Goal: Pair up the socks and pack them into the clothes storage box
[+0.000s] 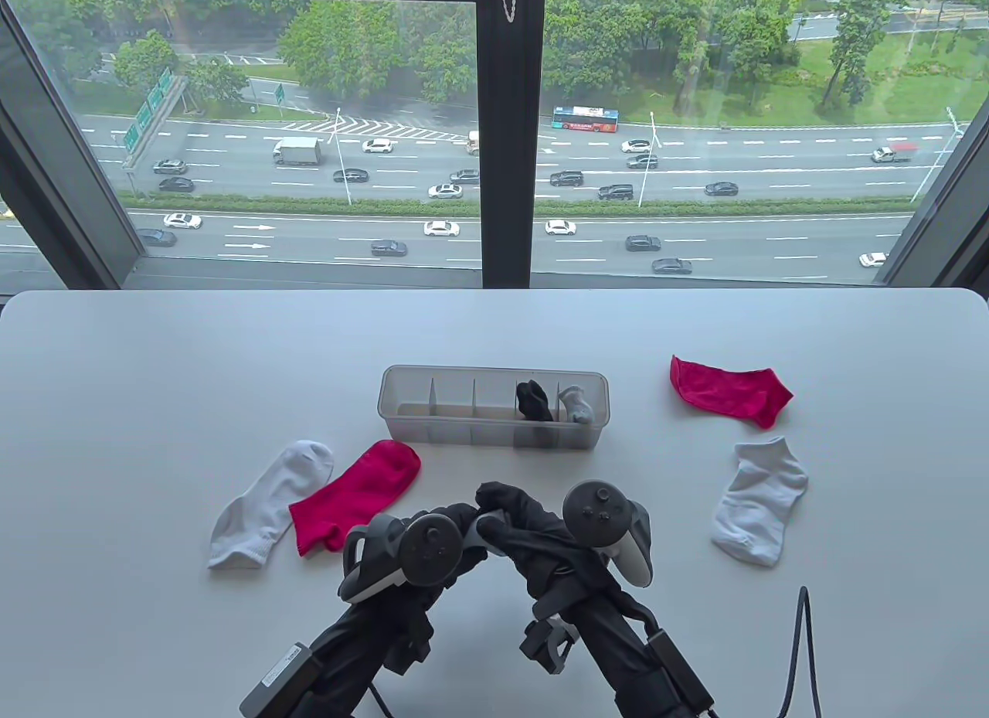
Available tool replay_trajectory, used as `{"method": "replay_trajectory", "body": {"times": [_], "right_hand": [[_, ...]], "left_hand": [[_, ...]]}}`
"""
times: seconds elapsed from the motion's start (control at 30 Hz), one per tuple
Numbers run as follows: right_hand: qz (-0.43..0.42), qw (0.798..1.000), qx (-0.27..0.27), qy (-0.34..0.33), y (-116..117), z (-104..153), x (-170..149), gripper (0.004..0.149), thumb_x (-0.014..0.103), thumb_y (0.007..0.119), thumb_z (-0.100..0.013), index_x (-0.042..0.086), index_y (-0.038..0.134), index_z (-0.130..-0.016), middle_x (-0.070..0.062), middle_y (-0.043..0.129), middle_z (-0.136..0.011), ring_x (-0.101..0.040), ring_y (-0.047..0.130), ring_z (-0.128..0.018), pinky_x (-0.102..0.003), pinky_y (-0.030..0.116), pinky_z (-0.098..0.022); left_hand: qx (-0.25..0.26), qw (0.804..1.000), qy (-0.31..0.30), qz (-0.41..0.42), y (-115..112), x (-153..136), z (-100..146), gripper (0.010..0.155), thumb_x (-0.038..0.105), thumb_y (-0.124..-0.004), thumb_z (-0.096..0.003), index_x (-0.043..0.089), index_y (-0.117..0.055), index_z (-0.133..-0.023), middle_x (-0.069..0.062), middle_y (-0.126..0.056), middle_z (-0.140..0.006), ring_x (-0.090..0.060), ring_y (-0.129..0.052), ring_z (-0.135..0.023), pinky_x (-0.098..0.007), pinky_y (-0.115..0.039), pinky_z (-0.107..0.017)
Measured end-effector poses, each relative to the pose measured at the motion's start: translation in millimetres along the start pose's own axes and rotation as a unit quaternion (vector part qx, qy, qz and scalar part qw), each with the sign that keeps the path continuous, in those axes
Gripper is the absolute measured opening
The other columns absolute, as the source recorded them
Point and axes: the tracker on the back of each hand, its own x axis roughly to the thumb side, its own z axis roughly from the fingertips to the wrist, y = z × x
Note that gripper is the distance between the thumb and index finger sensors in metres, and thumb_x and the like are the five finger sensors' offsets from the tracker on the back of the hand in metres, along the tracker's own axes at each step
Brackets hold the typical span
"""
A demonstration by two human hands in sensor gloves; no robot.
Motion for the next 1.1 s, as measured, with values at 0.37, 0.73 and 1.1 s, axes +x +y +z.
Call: {"method": "replay_trajectory", "body": {"times": [0.37, 0.73, 1.1], "right_hand": [[-0.013, 0.998, -0.049, 0.026, -6, 2, -5, 0.05, 0.036, 0.063, -0.064, 0.011, 0.055, -0.106, -0.014, 0.083, -0.086, -0.029, 0.086, -0.076, -0.064, 0.052, -0.073], [0.037, 0.997, -0.067, 0.026, -4, 2, 1, 0.052, 0.038, 0.064, -0.061, 0.009, 0.059, -0.104, -0.012, 0.088, -0.078, -0.023, 0.092, -0.066, -0.057, 0.061, -0.072], [0.053, 0.996, -0.065, 0.013, -9, 2, 4, 0.052, 0.038, 0.072, -0.06, 0.017, 0.058, -0.105, -0.013, 0.087, -0.086, -0.026, 0.09, -0.074, -0.058, 0.06, -0.073]], "left_hand": [[0.059, 0.997, -0.023, -0.047, -1, 16, 4, 0.061, 0.036, -0.065, -0.0561, 0.007, -0.045, -0.107, -0.02, -0.077, -0.09, -0.038, -0.085, -0.073, -0.063, -0.066, -0.066], [0.044, 0.998, -0.019, -0.038, 0, 12, 3, 0.067, 0.044, -0.07, -0.0533, 0.009, -0.045, -0.105, -0.019, -0.076, -0.09, -0.039, -0.082, -0.074, -0.065, -0.064, -0.067], [0.027, 0.999, -0.013, -0.025, 4, 9, 4, 0.069, 0.046, -0.065, -0.0541, 0.007, -0.044, -0.107, -0.022, -0.079, -0.095, -0.046, -0.085, -0.08, -0.067, -0.064, -0.067]]}}
